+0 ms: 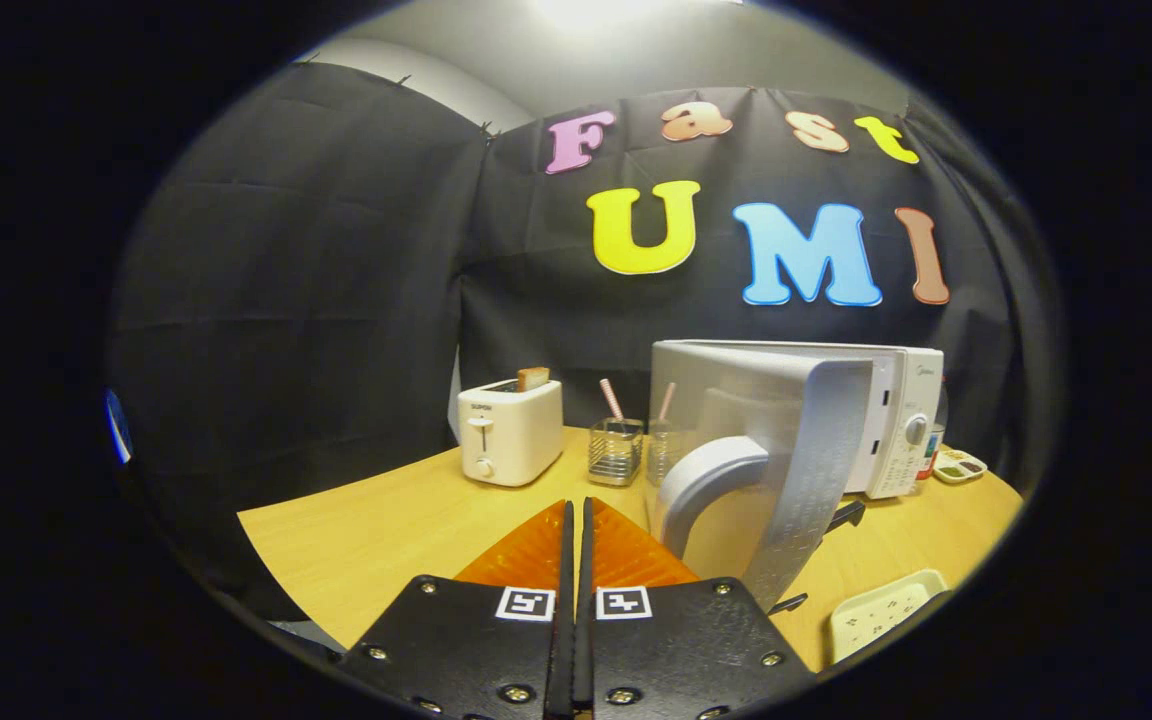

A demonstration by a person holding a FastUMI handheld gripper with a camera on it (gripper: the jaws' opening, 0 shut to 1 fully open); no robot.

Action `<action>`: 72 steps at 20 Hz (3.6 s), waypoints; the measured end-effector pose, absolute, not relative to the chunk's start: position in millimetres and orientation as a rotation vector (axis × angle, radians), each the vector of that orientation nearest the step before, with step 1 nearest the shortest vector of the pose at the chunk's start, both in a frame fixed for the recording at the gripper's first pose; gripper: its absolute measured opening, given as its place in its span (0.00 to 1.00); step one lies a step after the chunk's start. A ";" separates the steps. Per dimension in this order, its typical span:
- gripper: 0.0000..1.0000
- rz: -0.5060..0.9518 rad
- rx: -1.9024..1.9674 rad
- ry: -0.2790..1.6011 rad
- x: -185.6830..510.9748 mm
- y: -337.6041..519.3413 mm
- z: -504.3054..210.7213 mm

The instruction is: Open the microwave, put the food inside, and close the microwave door.

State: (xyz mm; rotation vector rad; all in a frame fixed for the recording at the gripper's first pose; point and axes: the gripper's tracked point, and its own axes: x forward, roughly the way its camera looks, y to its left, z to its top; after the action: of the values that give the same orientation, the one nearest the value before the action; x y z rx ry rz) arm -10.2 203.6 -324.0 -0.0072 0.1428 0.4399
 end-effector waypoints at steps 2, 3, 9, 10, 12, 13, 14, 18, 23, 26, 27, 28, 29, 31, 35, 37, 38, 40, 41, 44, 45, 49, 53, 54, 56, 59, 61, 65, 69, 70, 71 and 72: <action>0.01 0.393 -0.028 0.147 5.4 174.4 -324.9; 0.01 0.369 -0.035 0.148 13.5 159.3 -324.9; 0.01 0.233 -0.042 0.176 73.7 74.6 -324.8; 0.01 0.207 -0.046 0.181 84.6 61.0 -325.6; 0.01 0.170 -0.048 0.196 105.6 38.0 -330.3; 0.01 0.151 -0.047 0.200 114.7 27.4 -330.5; 0.01 0.134 -0.047 0.201 124.1 17.6 -331.0; 0.01 0.086 -0.046 0.201 161.4 -8.4 -326.6; 0.01 0.053 -0.057 0.217 199.1 -23.0 -330.0; 0.01 0.030 -0.064 0.213 221.2 -27.9 -331.7; 0.01 0.024 -0.062 0.220 228.4 -28.9 -333.4; 0.01 0.020 -0.055 0.224 235.0 -29.8 -333.9; 0.01 0.017 -0.051 0.230 239.8 -29.9 -336.3; 0.01 0.018 -0.048 0.234 247.3 -26.0 -339.0; 0.01 0.005 -0.082 0.242 252.2 -30.8 -343.6; 0.01 -0.004 -0.063 0.228 255.8 -30.6 -338.7; 0.01 -0.007 -0.094 0.214 256.7 -28.2 -339.6; 0.01 -0.005 -0.098 0.239 251.7 -30.7 -342.2; 0.01 -0.001 -0.079 0.244 246.0 -29.6 -339.9; 0.01 0.017 -0.061 0.232 220.5 -24.3 -320.0; 0.01 0.028 -0.050 0.226 209.4 -20.8 -310.1; 0.01 0.068 -0.006 0.179 159.6 -12.0 -254.4; 0.01 0.085 0.027 0.148 119.0 -8.9 -193.8; 0.01 0.075 0.021 0.130 111.0 -11.4 -178.6; 0.02 0.054 0.004 0.089 98.9 -15.6 -150.3; 0.02 0.056 0.024 0.058 80.0 -12.3 -117.3; 0.04 0.048 0.025 0.043 73.4 -12.4 -98.0; 0.58 0.021 -0.021 -0.012 52.7 -10.6 -66.6; 0.96 0.029 -0.006 -0.029 35.8 -0.1 -49.5; 0.97 0.042 -0.013 -0.037 32.3 3.5 -42.5; 0.97 0.047 -0.022 -0.047 29.5 4.2 -37.3; 0.95 0.041 -0.033 -0.061 28.4 1.6 -31.5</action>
State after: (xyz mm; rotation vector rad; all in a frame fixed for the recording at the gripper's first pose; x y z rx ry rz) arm 28.4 1.6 -31.5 -0.0332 -0.0614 0.0414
